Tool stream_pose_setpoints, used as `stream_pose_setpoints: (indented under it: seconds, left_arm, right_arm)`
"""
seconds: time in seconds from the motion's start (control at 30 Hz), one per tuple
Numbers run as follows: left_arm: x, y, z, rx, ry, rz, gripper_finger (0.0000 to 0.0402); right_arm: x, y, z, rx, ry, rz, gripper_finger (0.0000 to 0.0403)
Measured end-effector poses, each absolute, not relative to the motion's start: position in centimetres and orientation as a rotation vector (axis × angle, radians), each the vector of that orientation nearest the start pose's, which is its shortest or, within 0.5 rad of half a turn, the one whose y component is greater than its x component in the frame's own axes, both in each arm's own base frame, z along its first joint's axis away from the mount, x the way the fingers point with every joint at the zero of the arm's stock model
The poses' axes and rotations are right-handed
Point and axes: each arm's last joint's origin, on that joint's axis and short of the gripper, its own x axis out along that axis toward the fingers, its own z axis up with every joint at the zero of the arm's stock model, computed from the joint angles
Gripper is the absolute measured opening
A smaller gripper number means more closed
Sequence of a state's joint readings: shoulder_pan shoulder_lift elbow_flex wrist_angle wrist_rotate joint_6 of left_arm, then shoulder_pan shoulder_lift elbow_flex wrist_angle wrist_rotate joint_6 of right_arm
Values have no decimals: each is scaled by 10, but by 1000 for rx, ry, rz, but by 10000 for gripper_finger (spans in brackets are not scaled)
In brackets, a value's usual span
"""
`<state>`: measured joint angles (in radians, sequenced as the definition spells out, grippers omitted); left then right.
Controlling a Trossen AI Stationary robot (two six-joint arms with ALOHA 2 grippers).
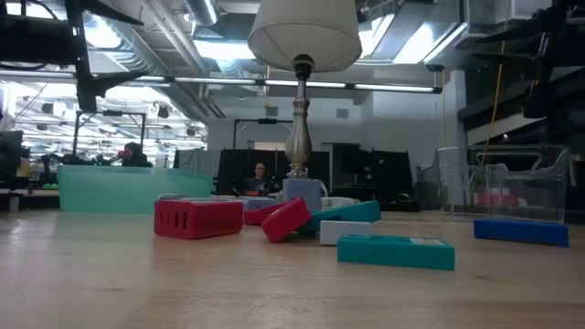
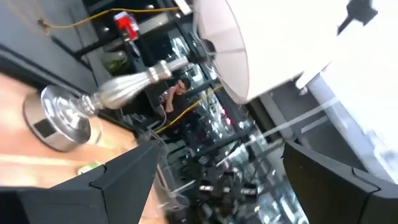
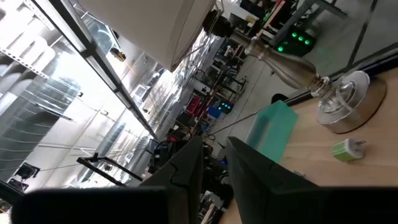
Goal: Pick & Place Office items
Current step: Put the blue digital timer into the transparent bin
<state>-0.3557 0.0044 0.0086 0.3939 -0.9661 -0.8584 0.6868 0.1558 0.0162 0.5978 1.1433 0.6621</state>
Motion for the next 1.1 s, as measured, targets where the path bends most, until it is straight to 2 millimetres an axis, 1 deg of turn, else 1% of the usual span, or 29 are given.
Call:
stream_pose_setpoints:
  seconds: [0.07,0.2,0.3,0.37,0.5,0.57,0.7,0.77,0.87,0.9,1.0,1.1]
  left_arm:
    - [82,-4,197,-1047,-564,473,338]
    - [82,-5,197,-976,-540,487,335]
    - [82,-5,198,-963,-531,464,319]
    - [82,-6,198,-971,-526,430,299]
    - [82,-6,200,-989,-538,400,243]
    - [81,-6,204,-970,-559,365,210]
    - [75,-6,219,-885,-658,201,129]
    - [70,-6,228,-839,-733,94,85]
    - [66,-7,246,-761,-784,-11,22]
    - [66,-8,254,-732,-788,-41,12]
    - [73,-12,280,-634,-766,-103,7]
    - [91,-18,309,-551,-716,-145,3]
  right_arm:
    - [80,32,205,1009,-424,-326,80]
    - [81,34,206,1002,-410,-246,80]
    - [81,33,206,1022,-418,-273,80]
    - [81,32,205,1054,-430,-294,80]
    - [82,32,208,1075,-442,-215,80]
    - [82,30,209,1092,-463,-209,80]
    - [81,27,220,1079,-527,-124,80]
    - [80,25,231,1040,-557,-82,80]
    - [80,24,255,958,-591,-36,80]
    - [80,23,264,930,-602,-23,80]
    - [87,25,289,831,-605,-16,80]
    - [104,31,303,742,-541,-61,80]
